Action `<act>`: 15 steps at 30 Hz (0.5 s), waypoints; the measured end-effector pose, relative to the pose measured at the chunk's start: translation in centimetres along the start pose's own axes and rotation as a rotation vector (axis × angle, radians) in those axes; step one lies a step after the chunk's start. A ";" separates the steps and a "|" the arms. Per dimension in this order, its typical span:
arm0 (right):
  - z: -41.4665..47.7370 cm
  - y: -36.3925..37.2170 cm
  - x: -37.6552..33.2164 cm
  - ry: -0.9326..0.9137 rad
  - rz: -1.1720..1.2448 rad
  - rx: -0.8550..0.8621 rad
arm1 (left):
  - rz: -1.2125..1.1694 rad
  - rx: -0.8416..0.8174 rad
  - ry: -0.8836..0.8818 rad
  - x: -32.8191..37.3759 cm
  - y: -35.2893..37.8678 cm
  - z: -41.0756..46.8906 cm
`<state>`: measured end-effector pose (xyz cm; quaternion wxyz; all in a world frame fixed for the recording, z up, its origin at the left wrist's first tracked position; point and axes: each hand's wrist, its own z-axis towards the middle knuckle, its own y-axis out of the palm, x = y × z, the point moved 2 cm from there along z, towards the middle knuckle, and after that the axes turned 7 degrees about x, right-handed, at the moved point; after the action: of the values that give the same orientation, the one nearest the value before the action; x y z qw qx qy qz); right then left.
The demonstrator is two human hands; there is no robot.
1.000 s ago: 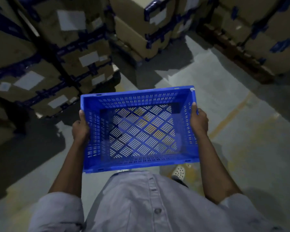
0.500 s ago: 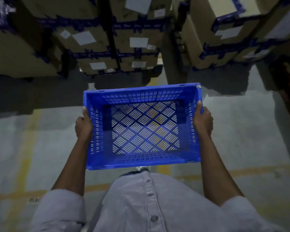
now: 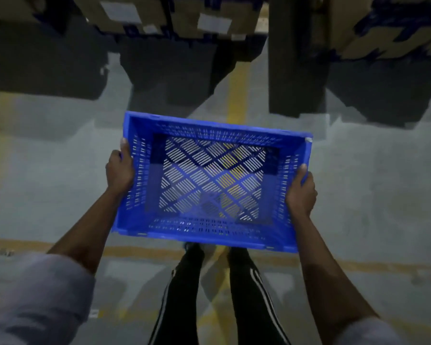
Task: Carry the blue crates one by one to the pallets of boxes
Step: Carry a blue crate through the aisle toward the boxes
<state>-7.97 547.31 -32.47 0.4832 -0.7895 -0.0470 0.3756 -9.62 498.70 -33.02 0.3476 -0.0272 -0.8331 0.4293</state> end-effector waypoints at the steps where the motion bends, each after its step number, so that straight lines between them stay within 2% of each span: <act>1: 1.4 2.9 1.4 -0.012 -0.008 -0.004 | -0.002 0.008 -0.008 -1.7 2.6 1.5; 8: 8.9 21.3 9.0 -0.139 0.003 -0.081 | -0.014 0.037 -0.046 -14.5 17.5 12.5; 15: 11.6 33.3 14.4 -0.125 -0.033 -0.084 | 0.047 0.039 -0.021 -20.5 25.9 20.5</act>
<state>-14.75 544.42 -69.83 0.4517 -0.7832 -0.1058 0.4140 -13.01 493.64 -71.47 0.3293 -0.0356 -0.8273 0.4538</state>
